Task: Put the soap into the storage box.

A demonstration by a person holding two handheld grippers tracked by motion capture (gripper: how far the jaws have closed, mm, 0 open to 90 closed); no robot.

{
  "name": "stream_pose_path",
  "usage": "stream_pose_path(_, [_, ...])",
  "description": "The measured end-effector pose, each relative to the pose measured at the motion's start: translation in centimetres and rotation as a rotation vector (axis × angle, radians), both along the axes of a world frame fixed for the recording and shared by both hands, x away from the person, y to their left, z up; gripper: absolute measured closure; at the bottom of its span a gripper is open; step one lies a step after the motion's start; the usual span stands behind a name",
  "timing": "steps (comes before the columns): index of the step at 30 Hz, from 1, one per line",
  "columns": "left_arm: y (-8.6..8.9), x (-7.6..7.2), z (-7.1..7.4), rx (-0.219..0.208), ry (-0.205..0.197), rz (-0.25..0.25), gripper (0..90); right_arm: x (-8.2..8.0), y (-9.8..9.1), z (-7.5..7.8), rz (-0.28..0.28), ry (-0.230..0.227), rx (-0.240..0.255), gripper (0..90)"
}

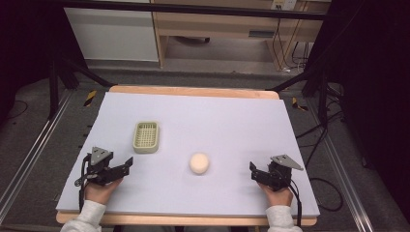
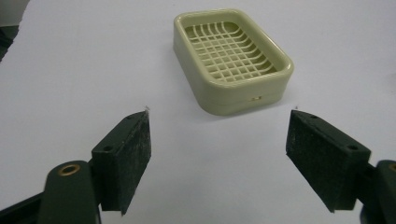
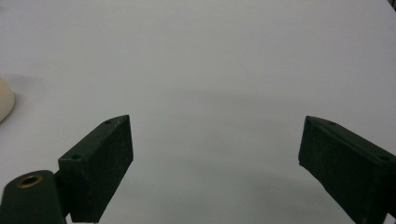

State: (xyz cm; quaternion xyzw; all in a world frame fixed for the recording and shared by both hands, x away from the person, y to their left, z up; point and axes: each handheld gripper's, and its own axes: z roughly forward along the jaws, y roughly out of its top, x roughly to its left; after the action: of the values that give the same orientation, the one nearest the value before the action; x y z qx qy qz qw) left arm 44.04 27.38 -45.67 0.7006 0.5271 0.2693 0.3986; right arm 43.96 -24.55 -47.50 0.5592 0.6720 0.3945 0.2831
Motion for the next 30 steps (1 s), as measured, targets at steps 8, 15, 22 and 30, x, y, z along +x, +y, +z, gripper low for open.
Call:
stream_pose_path(8, [-1.2,-0.4,0.3,0.009,-0.002,-0.033,21.4,-0.1,0.0,0.2,0.01,-0.001,0.009,9.8])
stream_pose_path(15, [-1.8,-0.6,0.5,0.01,-0.003,-0.055,21.4,-0.2,0.2,0.2,0.011,-0.006,0.002,9.8])
stream_pose_path(22, [-2.3,-0.7,0.6,0.013,0.001,-0.068,21.4,-0.2,0.3,0.2,0.027,0.003,0.005,9.8])
stream_pose_path(30, [-2.7,-0.7,0.6,0.026,0.004,-0.086,21.4,-0.2,0.3,0.2,0.034,-0.001,-0.003,9.8])
